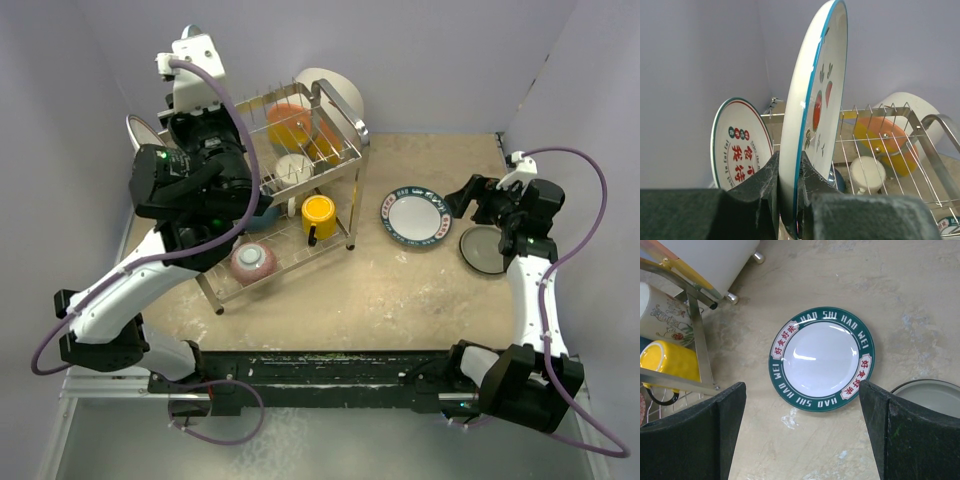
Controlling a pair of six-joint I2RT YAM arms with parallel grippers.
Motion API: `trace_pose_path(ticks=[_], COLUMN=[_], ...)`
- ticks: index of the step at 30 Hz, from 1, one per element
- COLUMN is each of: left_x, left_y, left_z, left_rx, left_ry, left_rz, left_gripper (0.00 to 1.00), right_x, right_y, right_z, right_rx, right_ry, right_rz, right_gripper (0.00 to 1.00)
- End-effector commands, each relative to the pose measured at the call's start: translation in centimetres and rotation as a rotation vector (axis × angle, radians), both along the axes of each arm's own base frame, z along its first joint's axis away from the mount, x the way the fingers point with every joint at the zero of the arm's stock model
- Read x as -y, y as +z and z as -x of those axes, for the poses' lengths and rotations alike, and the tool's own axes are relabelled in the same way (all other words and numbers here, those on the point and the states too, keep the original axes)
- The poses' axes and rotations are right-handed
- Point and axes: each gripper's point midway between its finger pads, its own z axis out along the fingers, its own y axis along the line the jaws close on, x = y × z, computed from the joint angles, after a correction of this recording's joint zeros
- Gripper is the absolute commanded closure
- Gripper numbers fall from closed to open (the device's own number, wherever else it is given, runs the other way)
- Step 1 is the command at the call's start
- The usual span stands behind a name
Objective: Load the mixed dishes into the dish rack
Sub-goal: Insert the plate into the dish rack.
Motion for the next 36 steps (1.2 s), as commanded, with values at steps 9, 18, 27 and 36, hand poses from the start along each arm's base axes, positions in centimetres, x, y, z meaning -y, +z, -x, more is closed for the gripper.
trace_pose_path(ticks=[9, 18, 27, 36], left_x=[-4.9, -5.1, -5.8, -5.4], left_y=[-0.8, -3.1, -4.9, -6.0], left_z=[0.8, -0.2, -0.9, -1.7], left_rx=[0.001, -0.027, -0.039, -0.053], left_ry=[0.092, 0.141, 0.190, 0.214], left_rz=[0.032, -0.023, -0.041, -0.065], left_gripper=[1.00, 1.00, 1.00, 1.00], right_x=[0.4, 0.5, 0.6, 0.8], right_y=[2.0, 2.1, 2.2, 2.2], right_z=[-0.1, -0.1, -0.1, -0.1], right_rx=[0.059, 0.061, 0.060, 0.061], right_ry=[-0.026, -0.031, -0.039, -0.047], right_rz=[0.014, 0.015, 0.017, 0.019], right_gripper=[0.05, 0.05, 0.05, 0.05])
